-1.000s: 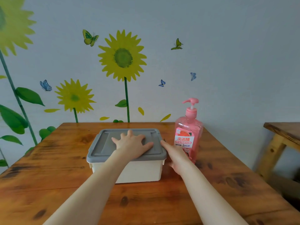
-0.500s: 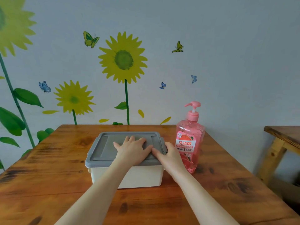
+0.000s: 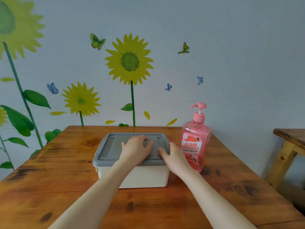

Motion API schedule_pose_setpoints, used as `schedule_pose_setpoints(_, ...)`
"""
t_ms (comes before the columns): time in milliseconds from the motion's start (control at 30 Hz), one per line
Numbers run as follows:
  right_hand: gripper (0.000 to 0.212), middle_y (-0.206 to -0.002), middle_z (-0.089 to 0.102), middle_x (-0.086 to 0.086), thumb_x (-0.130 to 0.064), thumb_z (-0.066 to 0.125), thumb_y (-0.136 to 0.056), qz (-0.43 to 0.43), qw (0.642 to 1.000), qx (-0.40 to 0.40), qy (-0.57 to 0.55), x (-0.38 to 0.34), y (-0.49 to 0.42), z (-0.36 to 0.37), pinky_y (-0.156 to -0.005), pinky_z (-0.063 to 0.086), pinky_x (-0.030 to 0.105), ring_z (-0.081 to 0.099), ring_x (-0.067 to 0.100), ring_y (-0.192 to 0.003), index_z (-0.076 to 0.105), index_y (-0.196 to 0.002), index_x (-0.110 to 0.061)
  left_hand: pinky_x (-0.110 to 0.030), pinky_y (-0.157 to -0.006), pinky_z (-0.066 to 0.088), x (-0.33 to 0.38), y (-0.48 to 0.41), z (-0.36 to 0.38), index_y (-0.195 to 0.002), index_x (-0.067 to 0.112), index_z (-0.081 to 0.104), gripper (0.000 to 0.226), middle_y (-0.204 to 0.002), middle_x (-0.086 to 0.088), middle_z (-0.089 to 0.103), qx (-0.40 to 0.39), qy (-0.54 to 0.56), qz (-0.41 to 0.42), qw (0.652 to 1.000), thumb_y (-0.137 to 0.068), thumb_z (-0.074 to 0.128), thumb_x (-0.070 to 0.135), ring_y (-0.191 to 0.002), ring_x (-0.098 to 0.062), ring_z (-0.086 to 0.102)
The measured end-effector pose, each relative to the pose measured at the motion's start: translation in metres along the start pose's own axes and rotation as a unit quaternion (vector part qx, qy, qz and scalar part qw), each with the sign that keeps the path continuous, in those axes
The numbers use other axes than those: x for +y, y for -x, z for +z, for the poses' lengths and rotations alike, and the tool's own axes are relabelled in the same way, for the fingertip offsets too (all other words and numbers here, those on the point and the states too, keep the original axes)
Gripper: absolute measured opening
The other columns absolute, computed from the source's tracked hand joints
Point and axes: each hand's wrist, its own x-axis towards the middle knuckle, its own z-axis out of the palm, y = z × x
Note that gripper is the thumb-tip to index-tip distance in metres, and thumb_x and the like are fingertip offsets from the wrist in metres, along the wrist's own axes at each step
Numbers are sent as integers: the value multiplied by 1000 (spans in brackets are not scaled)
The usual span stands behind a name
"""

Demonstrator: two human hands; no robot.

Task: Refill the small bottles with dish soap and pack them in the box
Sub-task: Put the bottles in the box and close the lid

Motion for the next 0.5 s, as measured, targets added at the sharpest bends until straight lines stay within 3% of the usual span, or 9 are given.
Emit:
schedule_pose_setpoints(67,56,-139,43,14,-43,45,-93,-47,995,-21,80,-2,3,-7,-104,39,40,43,27,-127,38,-135,-6,-46,-107,28,-12,9,-16,-122,19,54,42,-128,-5,55,56,6,4,998,-90,46,44,-118,-22,48)
schedule_pose_setpoints(133,72,-155,19,8,-53,44,-90,-91,985,-81,122,-2,8,-14,-113,20,36,17,22,-142,23,-146,-13,-43,-110,21,-31,20,-32,-126,21,51,49,-130,-2,55,74,-80,28,994,-89,44,52,-119,-19,48)
schedule_pose_setpoints(267,81,-158,-2,2,-64,46,-83,-116,963,-153,188,2,14,-17,-115,8,39,-7,18,-144,14,-148,-28,-47,-113,9,-61,45,-50,-138,35,34,71,-144,2,39,-19,-150,56,987,-78,33,73,-135,-17,31)
schedule_pose_setpoints(500,72,-157,-11,5,-61,39,-87,-126,958,-140,217,6,17,-6,-115,6,39,-18,19,-142,13,-148,-32,-46,-114,7,-74,56,-47,-139,40,27,60,-145,-2,34,-56,-233,87,967,-86,20,65,-138,-20,23)
